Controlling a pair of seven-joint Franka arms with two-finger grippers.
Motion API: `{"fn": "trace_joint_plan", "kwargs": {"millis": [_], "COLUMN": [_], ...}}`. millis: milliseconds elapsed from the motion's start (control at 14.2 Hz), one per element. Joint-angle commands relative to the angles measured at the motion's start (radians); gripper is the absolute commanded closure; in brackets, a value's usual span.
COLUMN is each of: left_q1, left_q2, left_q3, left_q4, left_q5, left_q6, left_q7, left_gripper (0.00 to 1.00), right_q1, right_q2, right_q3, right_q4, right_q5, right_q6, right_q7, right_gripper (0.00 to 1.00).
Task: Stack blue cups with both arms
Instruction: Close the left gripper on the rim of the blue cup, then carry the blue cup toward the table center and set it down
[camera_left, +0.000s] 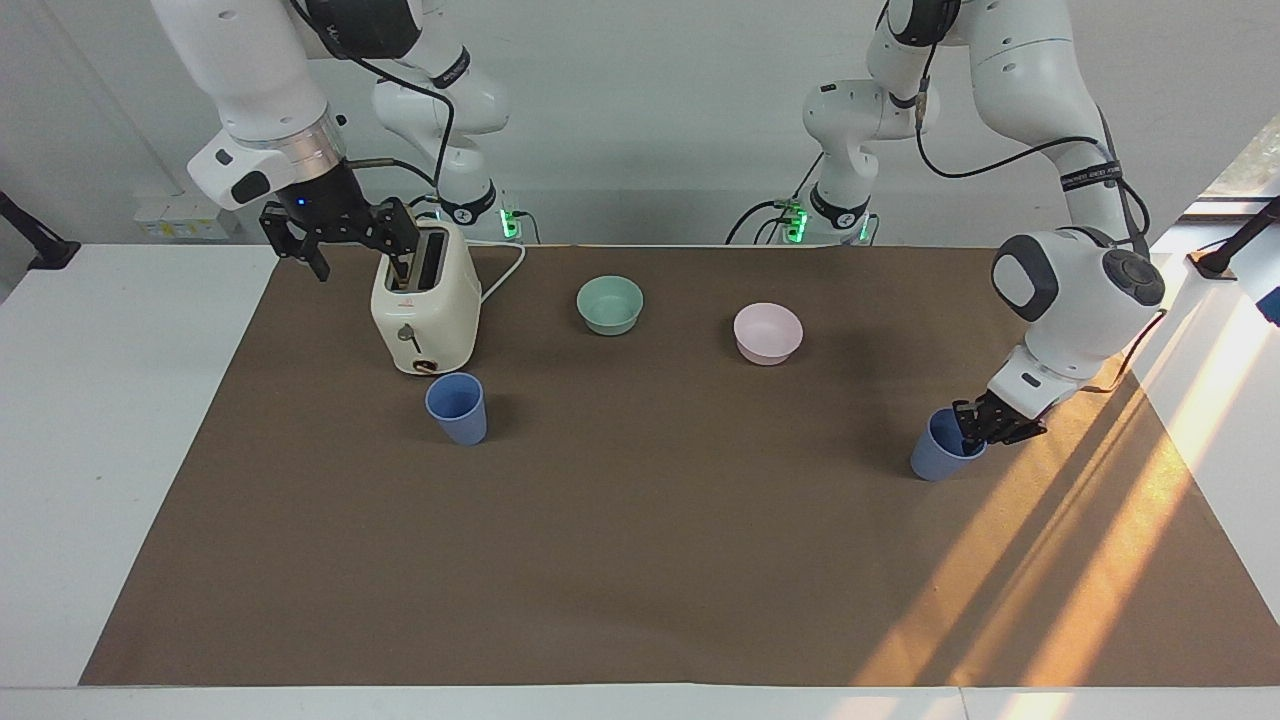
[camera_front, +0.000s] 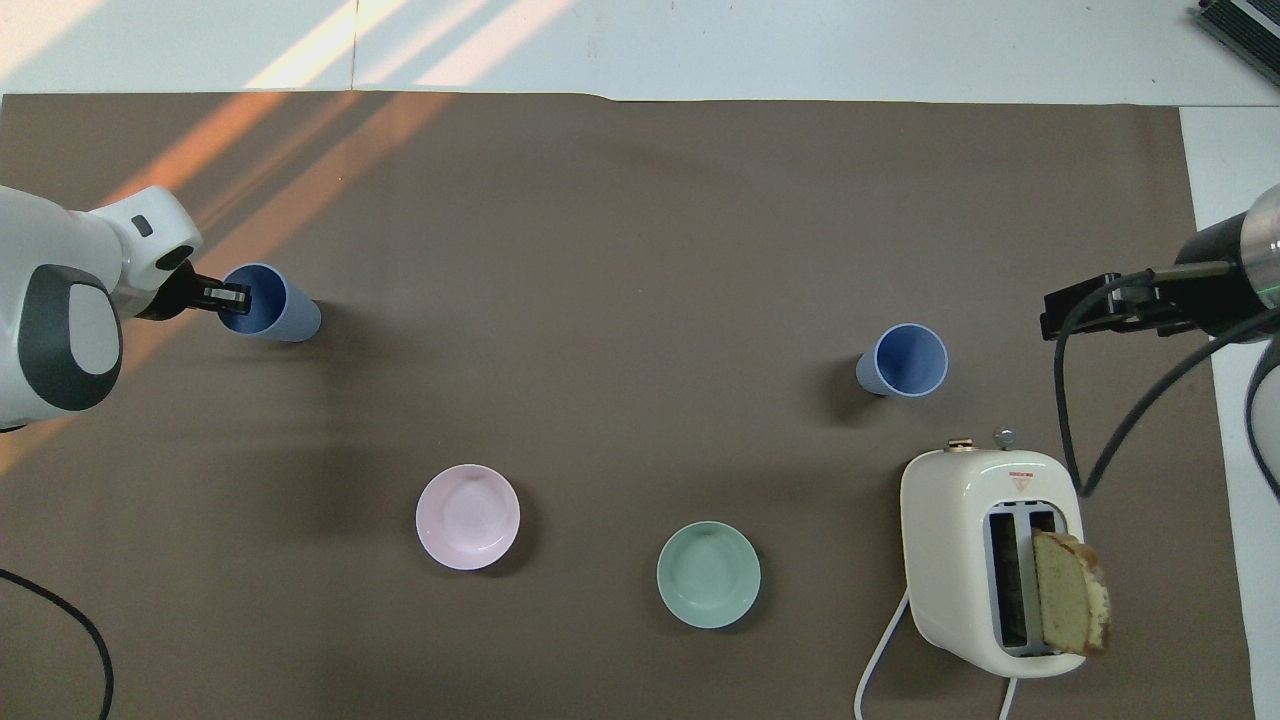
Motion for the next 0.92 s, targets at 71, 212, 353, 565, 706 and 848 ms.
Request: {"fn": "trace_joint_plan", "kwargs": {"millis": [71,212,353,565,706,848], "left_q1": [-0.019,-0.064,-0.142,-0.264,-0.353,-0.446], "left_q2": [-0.053,-0.082,-0.081,-0.084,-0.082,-0.076], "left_q3": [-0.003,0.0,0.0,-0.003,-0.003,-0.003], "left_q4": [-0.009,-0.006,-0.003,-0.02,-0.031,-0.054], "left_q5": [-0.01,-0.009,0.0,0.0,0.0,-0.001], "left_q6": [-0.029,-0.041,-0.009,0.007,0.008,0.023], "left_q7": [-0.002,-0.008,-0.139,-0.29,-0.387,-0.485], "left_gripper": [1.0,1.0,1.0,1.0,1.0,1.0], "right_q1": [-0.004,-0.004,-0.004,-0.004,-0.004,-0.004], "right_q2": [-0.005,-0.005,-0.005,-0.005,-0.005,-0.005], "right_q3": [-0.002,-0.002,-0.002,-0.002,-0.002,-0.002], "right_q4": [-0.004,-0.004,-0.004,-0.004,-0.004,-0.004], "right_q5": [0.001,0.001,0.001,0.001,0.001,0.001], "right_q6": [0.009,0.009,0.007,0.009,0.009,0.009], "right_q7": [-0.025,-0.025,-0.025,-0.025,-0.025,-0.025], "right_gripper": [0.0,0.0,0.0,0.0,0.0,0.0]}}
